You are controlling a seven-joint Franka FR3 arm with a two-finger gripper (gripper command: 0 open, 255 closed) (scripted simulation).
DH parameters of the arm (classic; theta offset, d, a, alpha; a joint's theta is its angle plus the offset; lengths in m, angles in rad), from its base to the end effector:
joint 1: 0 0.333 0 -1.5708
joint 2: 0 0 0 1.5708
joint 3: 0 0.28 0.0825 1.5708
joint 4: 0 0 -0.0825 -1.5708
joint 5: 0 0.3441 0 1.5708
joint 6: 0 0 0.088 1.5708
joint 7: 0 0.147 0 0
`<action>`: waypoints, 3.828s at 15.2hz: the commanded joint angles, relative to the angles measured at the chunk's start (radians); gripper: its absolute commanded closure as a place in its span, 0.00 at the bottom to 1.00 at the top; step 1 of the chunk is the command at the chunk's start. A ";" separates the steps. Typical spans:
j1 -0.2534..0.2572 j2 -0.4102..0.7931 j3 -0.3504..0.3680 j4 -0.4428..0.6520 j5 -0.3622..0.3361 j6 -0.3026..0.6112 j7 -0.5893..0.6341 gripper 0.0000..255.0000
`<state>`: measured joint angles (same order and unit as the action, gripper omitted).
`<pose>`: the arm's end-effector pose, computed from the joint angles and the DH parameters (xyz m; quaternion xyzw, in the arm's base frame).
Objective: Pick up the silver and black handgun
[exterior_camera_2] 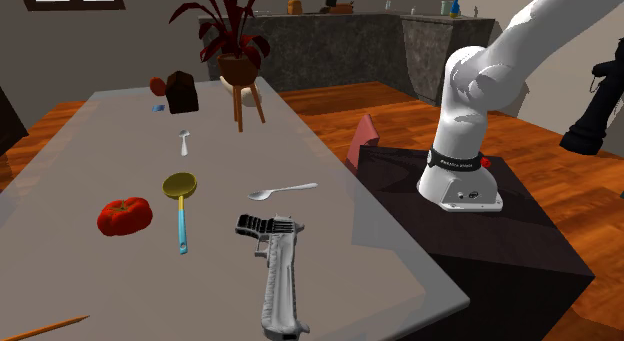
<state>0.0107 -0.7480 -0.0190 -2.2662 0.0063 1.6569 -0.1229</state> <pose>0.3168 -0.0031 0.5614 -0.9958 -0.0592 -0.0697 0.0052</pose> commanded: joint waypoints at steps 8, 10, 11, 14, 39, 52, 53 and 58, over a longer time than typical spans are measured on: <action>-0.019 -0.073 0.166 -0.200 0.079 0.106 0.292 0.00; -0.020 -0.077 0.218 -0.243 0.108 0.139 0.377 0.00; -0.021 -0.076 0.245 -0.261 0.123 0.156 0.420 0.00; -0.021 -0.059 0.329 -0.307 0.170 0.211 0.549 0.00; -0.256 1.029 0.987 -0.053 -0.378 0.707 2.090 0.00; -0.038 1.281 0.763 0.072 -0.585 0.762 2.325 0.00; -0.037 1.281 0.763 0.072 -0.585 0.762 2.325 1.00; -0.036 1.282 0.762 0.072 -0.586 0.762 2.326 1.00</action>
<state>-0.0256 0.5322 0.7444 -2.1935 -0.5787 2.4179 2.2030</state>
